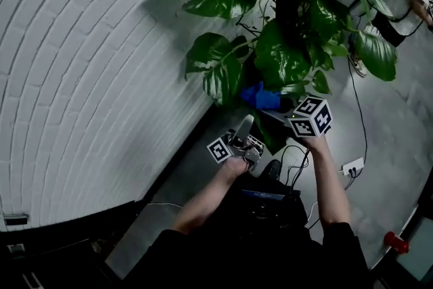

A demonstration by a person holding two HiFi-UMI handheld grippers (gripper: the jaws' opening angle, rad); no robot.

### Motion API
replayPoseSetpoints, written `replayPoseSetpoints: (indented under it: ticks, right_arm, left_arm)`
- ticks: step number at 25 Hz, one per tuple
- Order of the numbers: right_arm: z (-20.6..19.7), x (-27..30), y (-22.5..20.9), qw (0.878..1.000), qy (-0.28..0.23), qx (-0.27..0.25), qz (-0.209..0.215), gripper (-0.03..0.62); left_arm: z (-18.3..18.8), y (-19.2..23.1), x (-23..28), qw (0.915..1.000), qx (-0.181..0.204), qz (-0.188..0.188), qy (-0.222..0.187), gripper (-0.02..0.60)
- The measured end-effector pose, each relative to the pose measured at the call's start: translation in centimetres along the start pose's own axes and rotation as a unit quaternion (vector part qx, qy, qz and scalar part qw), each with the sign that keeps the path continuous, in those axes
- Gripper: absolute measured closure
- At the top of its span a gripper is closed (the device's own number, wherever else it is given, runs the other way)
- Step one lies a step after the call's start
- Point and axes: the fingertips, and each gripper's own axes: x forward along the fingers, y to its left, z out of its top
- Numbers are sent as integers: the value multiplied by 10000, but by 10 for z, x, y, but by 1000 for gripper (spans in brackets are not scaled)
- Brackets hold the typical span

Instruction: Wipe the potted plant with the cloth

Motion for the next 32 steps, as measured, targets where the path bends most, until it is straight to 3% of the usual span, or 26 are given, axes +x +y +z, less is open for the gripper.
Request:
replayPoseSetpoints:
  ticks: [8,13,15,18,20,22,26,32]
  right_arm:
    - [-40,-15,58,9976,-101,399,559,477]
    - [-15,-65,53,9911,-1042,660,496,477]
    - [2,-97,38,9841,-1597,765,165,477]
    - [17,-146,2,9694,-2160,827,-826,477]
    - [13,-164,-23,9618,-2155,794,-1493,477]
    - [3,-161,-43,9599,-1990,758,-1822,477]
    - [-27,-108,-48,9742,-1539,769,-1460,477]
    - [-64,-52,13,9918,-1037,524,-530,477]
  left_arm:
    - [-1,0,1,9999,-30,-56,-95,215]
    - [-10,6,-3,9999,-91,41,-41,215]
    - [-14,10,-5,9999,-83,98,19,215]
    - [-15,14,-7,9998,-148,158,32,215]
    - [-17,17,-11,9996,-230,175,19,215]
    - [-22,18,-13,9993,-334,157,58,215]
    - [-37,15,-13,9981,-587,-9,178,215]
    - [-44,9,-12,9970,-744,-115,192,213]
